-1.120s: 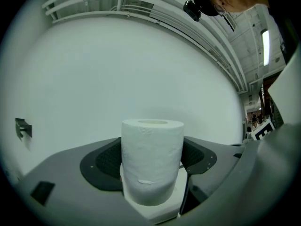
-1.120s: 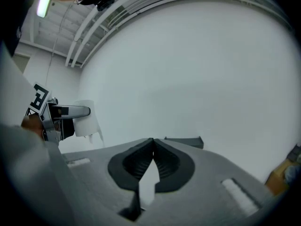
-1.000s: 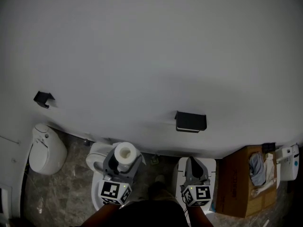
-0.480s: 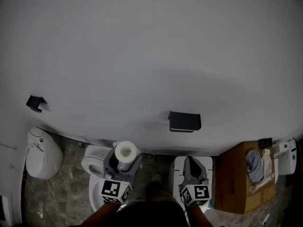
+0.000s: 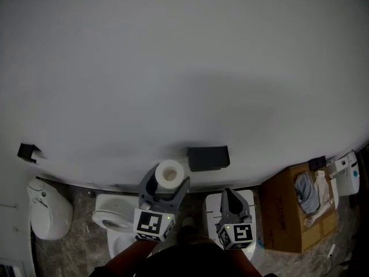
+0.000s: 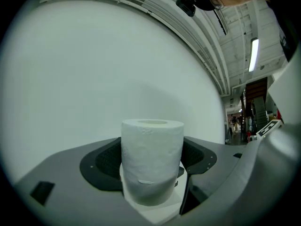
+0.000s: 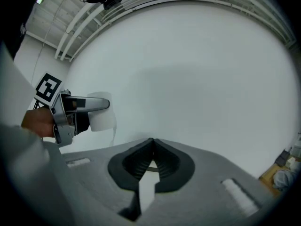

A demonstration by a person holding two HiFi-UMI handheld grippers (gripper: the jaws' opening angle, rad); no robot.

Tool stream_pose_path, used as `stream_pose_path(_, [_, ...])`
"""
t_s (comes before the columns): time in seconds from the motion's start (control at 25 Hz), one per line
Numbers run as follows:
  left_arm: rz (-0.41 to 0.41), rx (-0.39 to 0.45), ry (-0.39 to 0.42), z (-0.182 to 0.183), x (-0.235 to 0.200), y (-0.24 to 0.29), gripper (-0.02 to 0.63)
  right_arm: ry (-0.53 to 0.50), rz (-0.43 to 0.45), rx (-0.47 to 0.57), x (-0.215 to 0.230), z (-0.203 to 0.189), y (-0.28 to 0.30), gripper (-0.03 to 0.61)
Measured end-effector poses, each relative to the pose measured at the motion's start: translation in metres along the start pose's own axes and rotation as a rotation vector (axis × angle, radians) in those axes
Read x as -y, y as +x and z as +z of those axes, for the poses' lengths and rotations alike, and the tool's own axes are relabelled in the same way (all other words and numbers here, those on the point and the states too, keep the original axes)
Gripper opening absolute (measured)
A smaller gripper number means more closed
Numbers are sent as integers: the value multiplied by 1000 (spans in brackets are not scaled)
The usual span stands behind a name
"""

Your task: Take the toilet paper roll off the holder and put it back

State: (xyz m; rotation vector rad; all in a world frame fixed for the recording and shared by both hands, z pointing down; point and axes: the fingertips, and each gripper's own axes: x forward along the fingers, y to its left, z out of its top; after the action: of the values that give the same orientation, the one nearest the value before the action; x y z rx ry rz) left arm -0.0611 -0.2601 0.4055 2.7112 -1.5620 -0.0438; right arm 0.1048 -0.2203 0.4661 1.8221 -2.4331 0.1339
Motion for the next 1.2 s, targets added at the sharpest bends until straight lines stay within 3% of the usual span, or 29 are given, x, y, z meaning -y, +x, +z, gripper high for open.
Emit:
stream_pose_path(0.12, [-26, -19, -21, 1, 12, 36, 364, 21, -19, 14, 12, -4, 11, -2])
stream_pose_path(0.28, [-80, 11, 59, -18, 17, 76, 364, 24, -30, 5, 22, -11, 20, -2])
stream_pose_path(0.6, [-111, -25, 15, -69, 26, 140, 364, 27, -55, -84, 41, -39, 26, -2])
stream_pose_path(0.96, [-148, -99, 78, -104, 42, 172, 364, 55, -88, -100, 57, -57, 19, -2])
stream_pose_path(1.2, [-112, -112, 95, -113, 38, 175, 364, 77, -80, -109, 61, -65, 13, -2])
